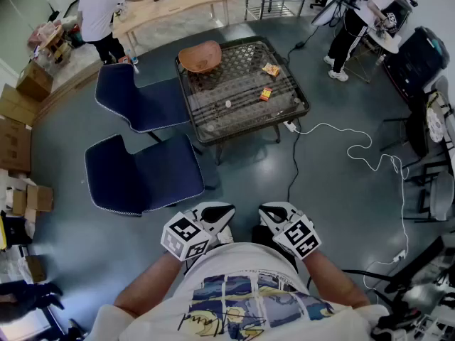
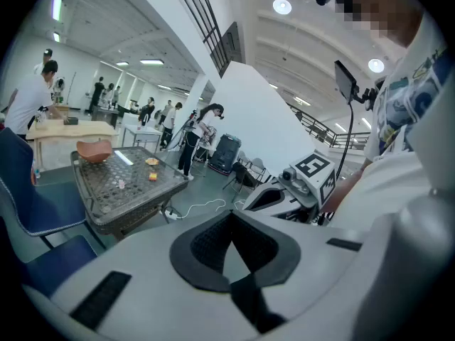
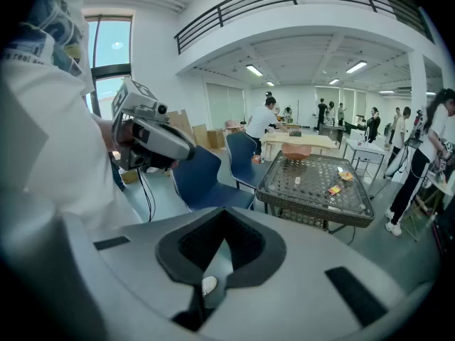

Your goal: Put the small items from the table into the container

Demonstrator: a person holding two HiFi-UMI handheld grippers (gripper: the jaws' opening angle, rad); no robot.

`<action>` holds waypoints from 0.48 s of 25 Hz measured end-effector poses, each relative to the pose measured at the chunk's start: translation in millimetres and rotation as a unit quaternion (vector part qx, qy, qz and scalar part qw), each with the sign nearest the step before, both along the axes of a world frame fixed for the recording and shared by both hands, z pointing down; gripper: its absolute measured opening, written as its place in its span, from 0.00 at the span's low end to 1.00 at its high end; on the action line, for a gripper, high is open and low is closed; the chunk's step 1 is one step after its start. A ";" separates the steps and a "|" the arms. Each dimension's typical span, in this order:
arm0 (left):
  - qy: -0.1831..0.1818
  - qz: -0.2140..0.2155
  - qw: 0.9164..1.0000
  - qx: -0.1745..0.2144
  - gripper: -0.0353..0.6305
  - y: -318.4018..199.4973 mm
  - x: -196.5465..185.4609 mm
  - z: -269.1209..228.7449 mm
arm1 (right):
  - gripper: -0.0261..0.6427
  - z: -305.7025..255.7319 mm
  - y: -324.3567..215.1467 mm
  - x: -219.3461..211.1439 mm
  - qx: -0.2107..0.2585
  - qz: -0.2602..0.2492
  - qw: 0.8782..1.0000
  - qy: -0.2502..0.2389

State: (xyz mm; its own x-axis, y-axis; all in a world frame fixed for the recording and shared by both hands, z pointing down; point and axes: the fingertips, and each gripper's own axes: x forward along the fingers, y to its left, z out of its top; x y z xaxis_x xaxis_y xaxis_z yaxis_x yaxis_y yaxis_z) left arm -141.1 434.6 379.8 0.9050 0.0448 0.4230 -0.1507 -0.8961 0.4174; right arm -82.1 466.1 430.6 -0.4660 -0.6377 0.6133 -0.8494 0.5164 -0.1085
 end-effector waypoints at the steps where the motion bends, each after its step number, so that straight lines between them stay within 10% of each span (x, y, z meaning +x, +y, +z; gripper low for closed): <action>1: 0.002 -0.001 1.000 0.001 0.06 -0.5 0.9 -0.9 | 0.05 -0.7 -1.2 0.7 0.001 0.001 1.000 0.000; 12: 0.000 -0.028 1.000 0.006 0.06 -16.7 48.4 -8.2 | 0.05 -0.8 -24.2 48.1 -0.004 -0.021 1.000 0.004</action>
State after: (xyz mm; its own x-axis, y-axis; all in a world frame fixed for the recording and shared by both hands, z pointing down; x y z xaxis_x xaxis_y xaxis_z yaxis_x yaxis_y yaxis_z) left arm -92.8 417.9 371.5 0.9063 -0.0108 0.4226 -0.1999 -0.8917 0.4061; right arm -34.0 441.9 429.8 -0.4867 -0.6133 0.6221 -0.8283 0.5504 -0.1054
